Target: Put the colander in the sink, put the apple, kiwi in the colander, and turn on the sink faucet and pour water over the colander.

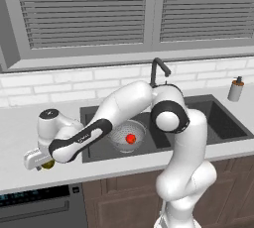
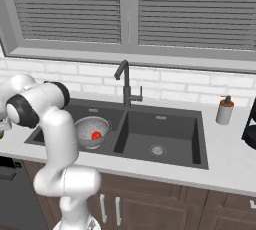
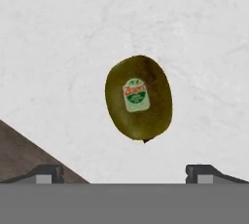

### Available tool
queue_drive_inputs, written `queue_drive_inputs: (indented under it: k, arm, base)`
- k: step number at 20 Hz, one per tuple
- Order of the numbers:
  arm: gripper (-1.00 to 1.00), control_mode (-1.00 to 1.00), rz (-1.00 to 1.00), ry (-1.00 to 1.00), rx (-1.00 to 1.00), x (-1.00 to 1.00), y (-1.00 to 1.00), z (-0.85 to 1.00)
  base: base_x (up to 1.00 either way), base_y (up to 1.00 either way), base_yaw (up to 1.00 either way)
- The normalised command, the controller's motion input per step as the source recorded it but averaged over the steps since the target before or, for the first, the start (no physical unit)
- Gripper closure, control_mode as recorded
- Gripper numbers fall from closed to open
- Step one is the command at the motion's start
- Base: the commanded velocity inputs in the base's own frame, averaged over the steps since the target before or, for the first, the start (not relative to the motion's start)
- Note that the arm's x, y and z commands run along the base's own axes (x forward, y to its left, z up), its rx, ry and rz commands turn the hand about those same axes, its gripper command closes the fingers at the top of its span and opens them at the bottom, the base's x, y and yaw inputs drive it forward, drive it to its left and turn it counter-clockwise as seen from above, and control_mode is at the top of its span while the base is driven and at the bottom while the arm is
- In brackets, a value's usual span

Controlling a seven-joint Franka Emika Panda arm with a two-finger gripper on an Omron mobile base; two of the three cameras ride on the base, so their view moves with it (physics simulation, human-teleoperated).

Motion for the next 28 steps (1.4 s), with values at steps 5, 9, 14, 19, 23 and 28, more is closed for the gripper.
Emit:
queue_drive_inputs:
  k: [5, 9, 14, 19, 23, 28]
  arm:
    - [-1.00, -1.00, 0.00, 0.00, -0.02, 0.27, 0.11, 0.00]
    - [-1.00, -1.00, 0.00, 0.00, 0.00, 0.12, 0.10, 0.00]
    - [-1.00, -1.00, 0.01, 0.00, 0.00, 0.02, 0.00, -0.11]
    - [-1.00, -1.00, 0.00, 0.00, 0.00, 0.06, 0.00, -0.29]
    - [-1.00, -1.00, 0.01, 0.00, 0.00, 0.28, 0.00, -0.26]
    - [-1.00, -1.00, 0.00, 0.00, 0.00, 0.14, 0.00, -0.16]
  base:
    - [0.00, 0.00, 0.00]
    - [0.00, 0.00, 0.00]
    - [0.00, 0.00, 0.00]
    - [0.00, 0.00, 0.00]
    - [0.00, 0.00, 0.00]
    - [0.00, 0.00, 0.00]
